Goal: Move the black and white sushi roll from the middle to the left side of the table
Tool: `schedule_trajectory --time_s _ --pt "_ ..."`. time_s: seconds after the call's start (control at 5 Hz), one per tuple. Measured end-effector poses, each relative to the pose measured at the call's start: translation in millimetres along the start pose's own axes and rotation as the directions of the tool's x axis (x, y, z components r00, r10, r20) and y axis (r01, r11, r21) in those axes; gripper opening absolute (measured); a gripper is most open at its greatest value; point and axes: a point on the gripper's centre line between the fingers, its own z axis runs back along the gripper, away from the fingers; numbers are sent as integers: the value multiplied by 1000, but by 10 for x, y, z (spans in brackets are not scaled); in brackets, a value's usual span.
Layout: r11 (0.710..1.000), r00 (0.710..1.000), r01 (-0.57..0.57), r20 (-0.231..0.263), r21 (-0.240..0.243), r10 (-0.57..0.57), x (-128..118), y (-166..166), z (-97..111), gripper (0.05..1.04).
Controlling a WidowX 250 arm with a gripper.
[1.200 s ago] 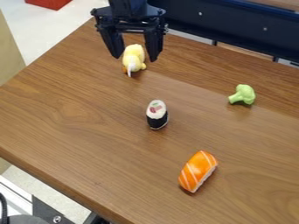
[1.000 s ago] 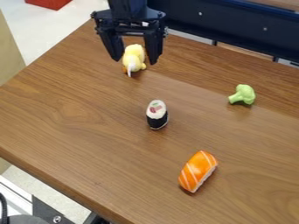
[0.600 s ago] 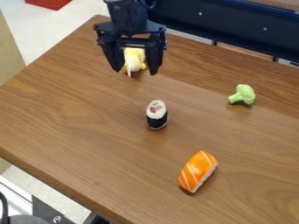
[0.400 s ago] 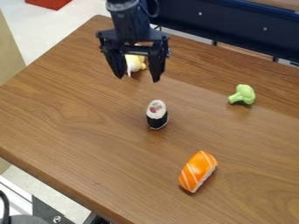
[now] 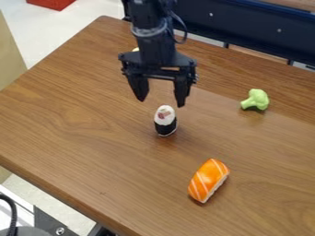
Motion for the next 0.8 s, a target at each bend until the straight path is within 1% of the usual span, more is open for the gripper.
schedule_trajectory --time_s 0.2,0.4,0.6,0.8 --pt "1000 1000 -5 27 21 5 4 -80 -53 999" --pt "998 999 -23 35 62 21 22 -111 -227 999" --pt "996 999 -28 48 90 24 56 -68 -312 999" --pt "993 999 -25 44 119 20 64 -19 -410 999"
